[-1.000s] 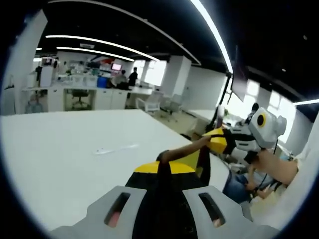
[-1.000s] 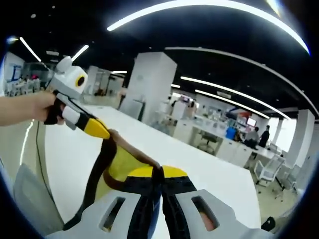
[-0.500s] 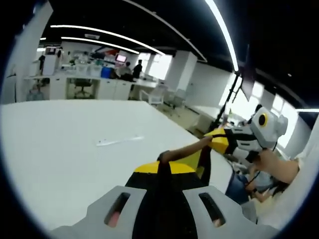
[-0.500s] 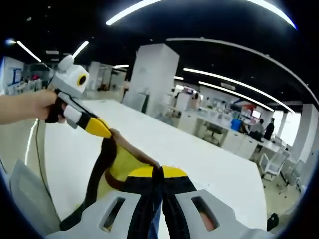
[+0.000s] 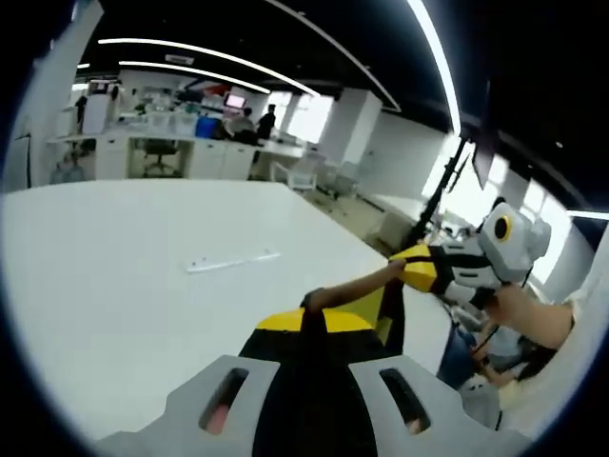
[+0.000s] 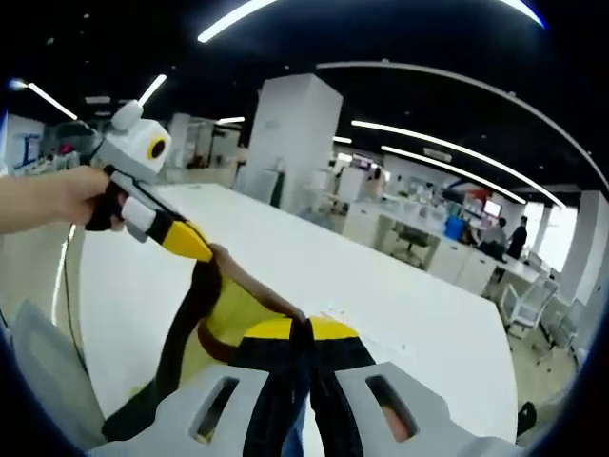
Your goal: Fold the garment on the visible template until the final outline fits inside the template.
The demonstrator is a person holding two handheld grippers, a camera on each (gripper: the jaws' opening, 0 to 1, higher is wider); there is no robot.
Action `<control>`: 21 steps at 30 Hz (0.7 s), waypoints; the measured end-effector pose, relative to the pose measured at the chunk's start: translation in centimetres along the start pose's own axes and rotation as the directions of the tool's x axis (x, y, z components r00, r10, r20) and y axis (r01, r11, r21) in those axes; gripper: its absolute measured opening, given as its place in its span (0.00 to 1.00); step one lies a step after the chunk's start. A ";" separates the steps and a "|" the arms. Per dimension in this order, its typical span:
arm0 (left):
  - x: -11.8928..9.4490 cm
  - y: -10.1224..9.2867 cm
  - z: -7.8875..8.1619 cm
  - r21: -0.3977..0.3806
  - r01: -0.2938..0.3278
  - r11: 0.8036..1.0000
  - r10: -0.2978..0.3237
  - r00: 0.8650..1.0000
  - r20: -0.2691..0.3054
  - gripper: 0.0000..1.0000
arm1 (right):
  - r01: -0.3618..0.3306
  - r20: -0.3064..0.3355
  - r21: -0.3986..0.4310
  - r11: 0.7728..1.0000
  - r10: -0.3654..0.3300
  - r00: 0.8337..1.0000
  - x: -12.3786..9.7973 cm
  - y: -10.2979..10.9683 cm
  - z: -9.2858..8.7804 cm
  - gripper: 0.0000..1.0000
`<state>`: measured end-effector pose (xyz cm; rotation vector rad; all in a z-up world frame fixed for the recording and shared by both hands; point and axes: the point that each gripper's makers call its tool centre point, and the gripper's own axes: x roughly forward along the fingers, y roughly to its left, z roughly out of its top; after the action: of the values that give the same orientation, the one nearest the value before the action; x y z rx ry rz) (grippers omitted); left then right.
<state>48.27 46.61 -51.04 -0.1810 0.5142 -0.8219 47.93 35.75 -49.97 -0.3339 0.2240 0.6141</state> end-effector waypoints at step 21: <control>3.1 3.4 -2.2 -0.044 -0.006 0.999 0.004 0.999 -0.052 0.01 | -0.024 -0.058 0.025 0.999 0.026 0.998 3.7 -0.9 -3.6 0.04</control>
<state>51.18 46.69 -55.23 -0.1993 0.5819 -0.8124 51.01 35.68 -54.22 -0.3265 0.2921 0.6262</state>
